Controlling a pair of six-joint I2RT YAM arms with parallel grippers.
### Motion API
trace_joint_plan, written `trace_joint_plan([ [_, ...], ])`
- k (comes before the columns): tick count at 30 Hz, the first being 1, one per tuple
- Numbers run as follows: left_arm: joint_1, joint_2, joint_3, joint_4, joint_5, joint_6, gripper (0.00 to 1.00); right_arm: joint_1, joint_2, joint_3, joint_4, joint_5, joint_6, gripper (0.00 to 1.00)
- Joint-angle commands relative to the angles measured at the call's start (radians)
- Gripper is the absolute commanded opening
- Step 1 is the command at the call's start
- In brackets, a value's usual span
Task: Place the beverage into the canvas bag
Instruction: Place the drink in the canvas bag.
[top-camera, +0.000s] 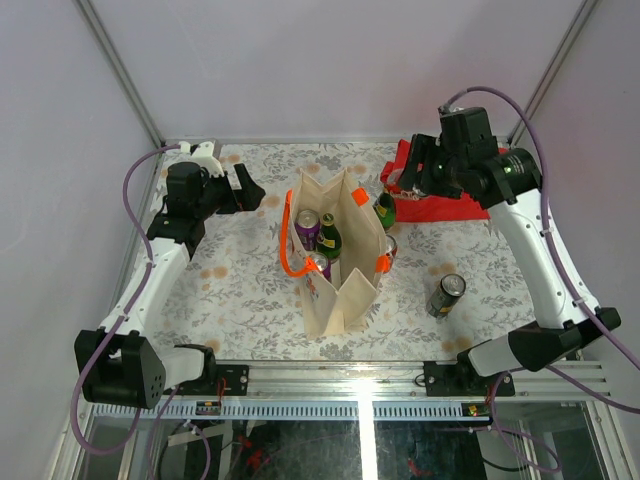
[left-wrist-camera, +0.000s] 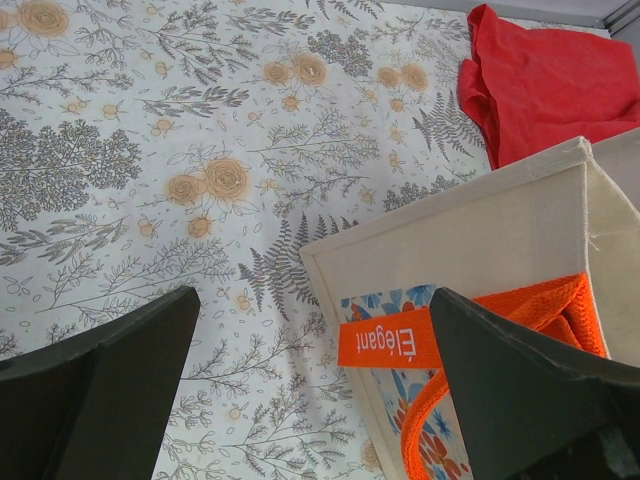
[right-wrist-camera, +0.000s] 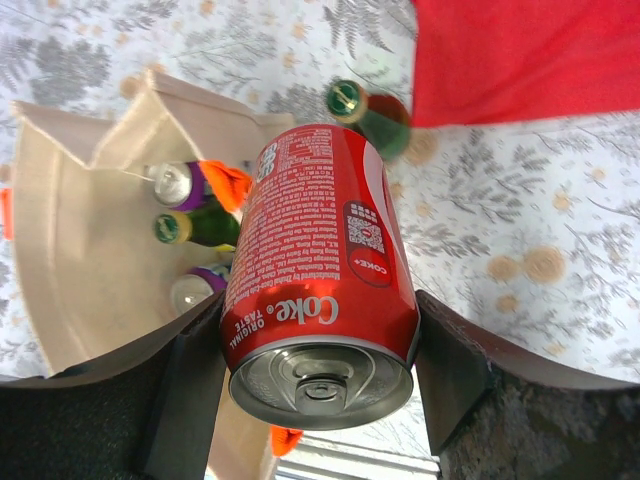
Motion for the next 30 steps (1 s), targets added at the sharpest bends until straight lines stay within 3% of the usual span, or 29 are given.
trace_joint_plan([
  [1,0.008,0.006,0.017,0.014,0.02,-0.004,1.0,0.041,-0.014,0.079,0.143,-0.076,0.013,0.0],
  [15,0.006,0.01,0.02,0.0,0.009,0.01,1.0,0.401,0.196,0.269,-0.037,0.115,0.017,0.0],
  [18,0.006,0.016,0.018,0.002,0.01,0.007,1.0,0.455,0.189,0.215,-0.059,0.138,0.044,0.0],
  [25,0.006,0.043,0.031,0.013,0.016,0.004,1.0,0.486,0.107,-0.099,0.032,0.121,0.11,0.0],
  [30,0.007,0.053,0.043,0.013,0.018,0.008,1.0,0.485,0.156,-0.143,0.075,0.127,0.098,0.0],
])
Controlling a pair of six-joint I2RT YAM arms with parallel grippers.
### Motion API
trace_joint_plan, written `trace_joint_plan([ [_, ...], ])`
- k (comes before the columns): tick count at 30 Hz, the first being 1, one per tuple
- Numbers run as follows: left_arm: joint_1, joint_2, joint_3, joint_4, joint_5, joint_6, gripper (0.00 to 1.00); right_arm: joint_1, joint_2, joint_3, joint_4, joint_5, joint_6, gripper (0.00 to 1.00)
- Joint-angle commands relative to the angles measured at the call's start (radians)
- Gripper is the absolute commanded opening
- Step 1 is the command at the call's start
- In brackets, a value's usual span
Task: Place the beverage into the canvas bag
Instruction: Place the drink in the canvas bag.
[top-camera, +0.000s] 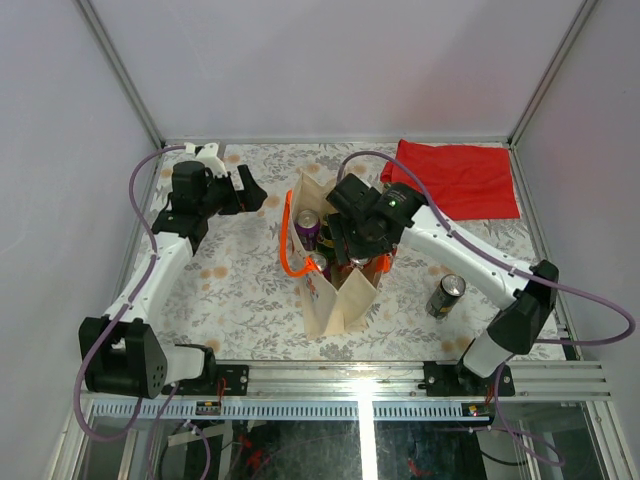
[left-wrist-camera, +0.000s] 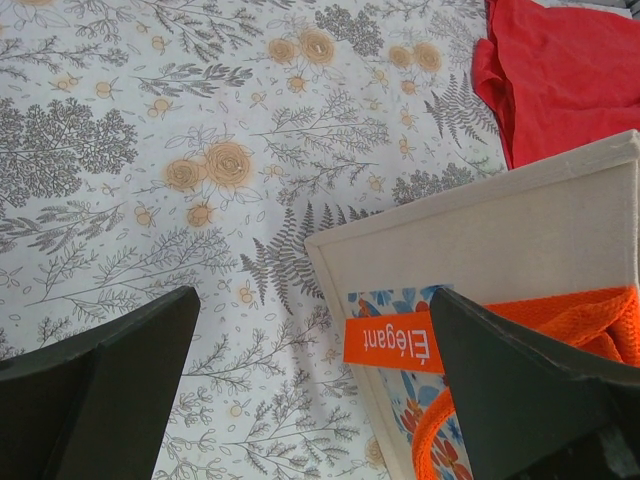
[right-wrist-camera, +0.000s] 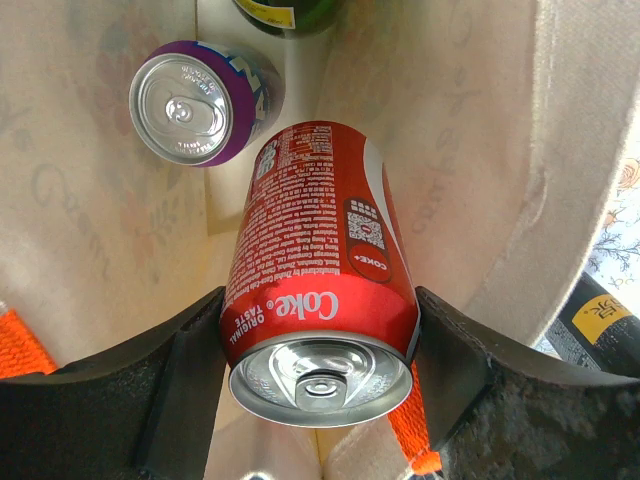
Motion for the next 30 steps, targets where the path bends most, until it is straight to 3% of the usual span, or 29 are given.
trace_joint_plan([
  [1,0.006,0.004,0.041,0.014,0.012,0.007,1.0,0.002,0.001,0.017,0.129,0.032,0.011,0.0],
  [13,0.007,-0.019,0.028,0.007,-0.003,0.004,1.0,0.002,0.17,0.001,0.21,0.045,-0.045,0.0],
  [30,0.006,-0.016,0.035,0.007,-0.004,0.004,1.0,-0.01,0.26,0.052,0.159,0.119,-0.056,0.0],
])
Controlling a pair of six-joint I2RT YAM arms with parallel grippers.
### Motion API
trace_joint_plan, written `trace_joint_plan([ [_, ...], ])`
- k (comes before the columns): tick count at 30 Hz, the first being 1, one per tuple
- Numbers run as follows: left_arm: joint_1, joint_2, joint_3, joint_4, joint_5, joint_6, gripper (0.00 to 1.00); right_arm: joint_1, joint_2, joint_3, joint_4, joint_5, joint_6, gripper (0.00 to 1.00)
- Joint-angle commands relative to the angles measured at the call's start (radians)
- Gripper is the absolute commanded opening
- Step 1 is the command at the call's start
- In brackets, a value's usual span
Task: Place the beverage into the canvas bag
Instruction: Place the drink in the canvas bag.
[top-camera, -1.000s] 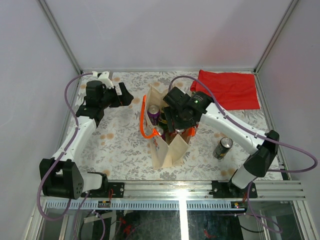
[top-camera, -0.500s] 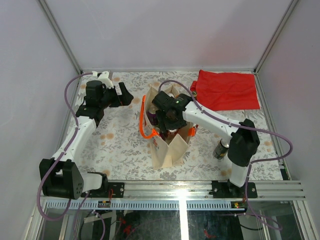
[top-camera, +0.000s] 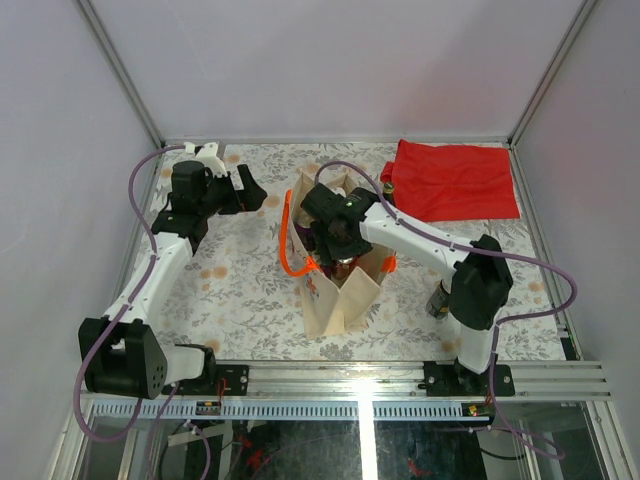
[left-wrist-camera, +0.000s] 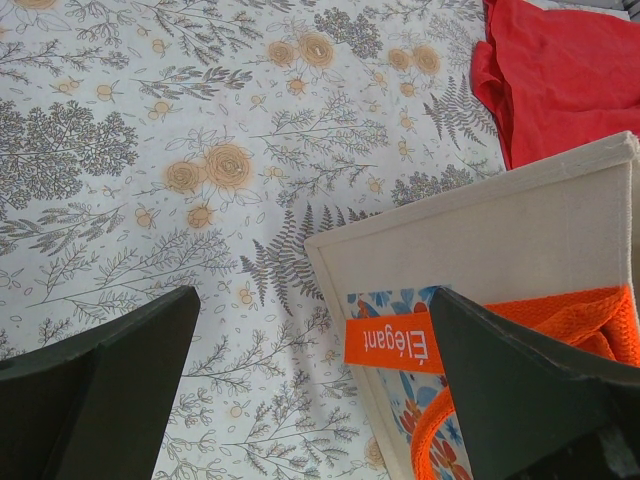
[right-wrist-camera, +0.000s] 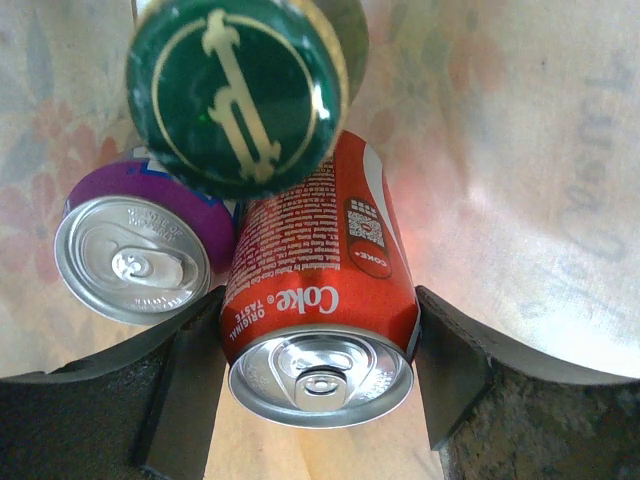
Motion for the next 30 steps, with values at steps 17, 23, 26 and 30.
trace_joint_plan([
  [17,0.007,-0.032,0.011,0.01,0.003,0.005,1.0,-0.007,0.087,0.067,-0.012,-0.073,-0.034,0.3],
  [23,0.007,-0.04,0.002,0.01,0.006,0.003,1.0,-0.006,0.081,0.067,-0.009,-0.066,-0.032,0.56],
  [26,0.007,-0.04,-0.001,0.011,0.009,0.0,1.0,-0.007,0.081,0.07,-0.013,-0.065,-0.03,0.59],
  [30,0.007,-0.039,0.003,0.017,0.011,0.0,1.0,-0.007,0.075,0.087,-0.021,-0.058,-0.031,0.64],
])
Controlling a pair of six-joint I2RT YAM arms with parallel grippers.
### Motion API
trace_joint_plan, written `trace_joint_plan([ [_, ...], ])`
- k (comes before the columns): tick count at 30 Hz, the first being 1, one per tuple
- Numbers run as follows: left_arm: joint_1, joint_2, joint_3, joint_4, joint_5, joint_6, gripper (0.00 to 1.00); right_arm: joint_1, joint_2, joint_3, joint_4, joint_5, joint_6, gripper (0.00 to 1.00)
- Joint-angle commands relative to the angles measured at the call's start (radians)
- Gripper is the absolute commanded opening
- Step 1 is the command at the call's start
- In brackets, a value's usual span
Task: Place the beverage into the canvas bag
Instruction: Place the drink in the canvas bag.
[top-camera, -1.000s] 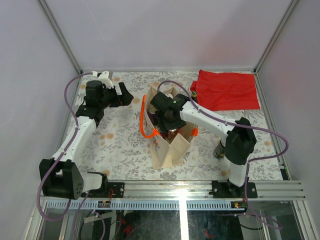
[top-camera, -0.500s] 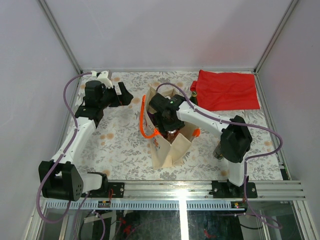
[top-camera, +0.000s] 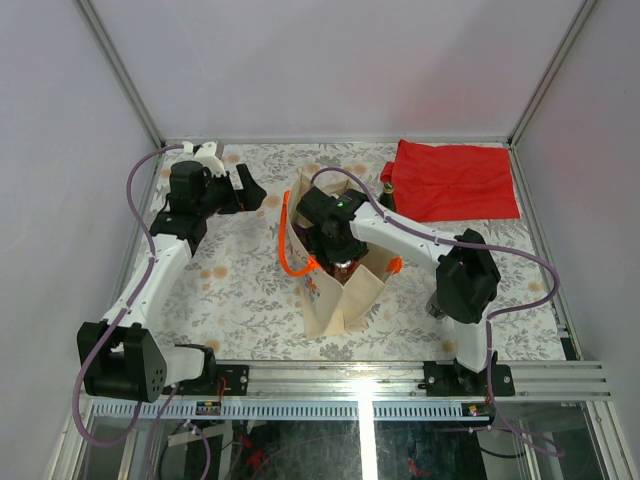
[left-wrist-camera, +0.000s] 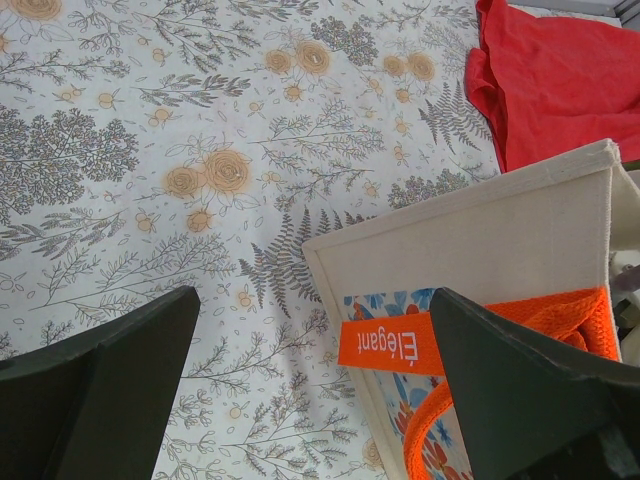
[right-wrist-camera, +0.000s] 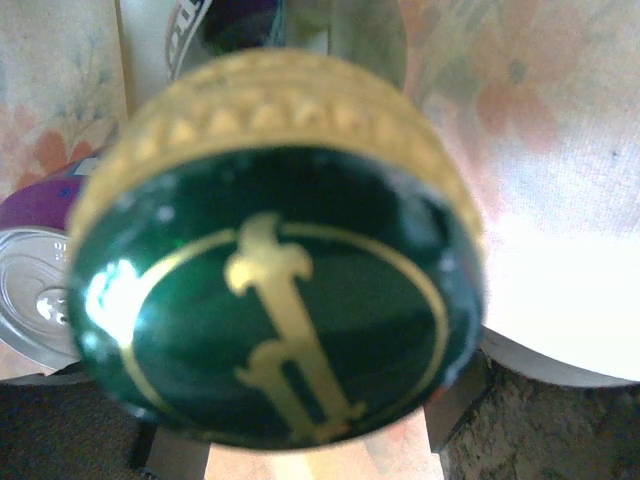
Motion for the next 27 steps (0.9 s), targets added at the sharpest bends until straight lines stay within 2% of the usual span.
trace_joint_plan([
  [1,0.007,-0.02,0.003,0.017,0.011,0.0,1.0,-0.001,-0.02,0.061,-0.01,-0.017,-0.003,0.66],
  [10,0.006,-0.016,0.001,0.019,0.011,0.002,1.0,-0.001,-0.068,0.129,-0.032,0.031,-0.007,0.71],
  [27,0.007,0.017,0.01,0.043,-0.009,-0.008,1.0,-0.001,-0.084,0.29,-0.112,0.098,-0.029,0.72],
])
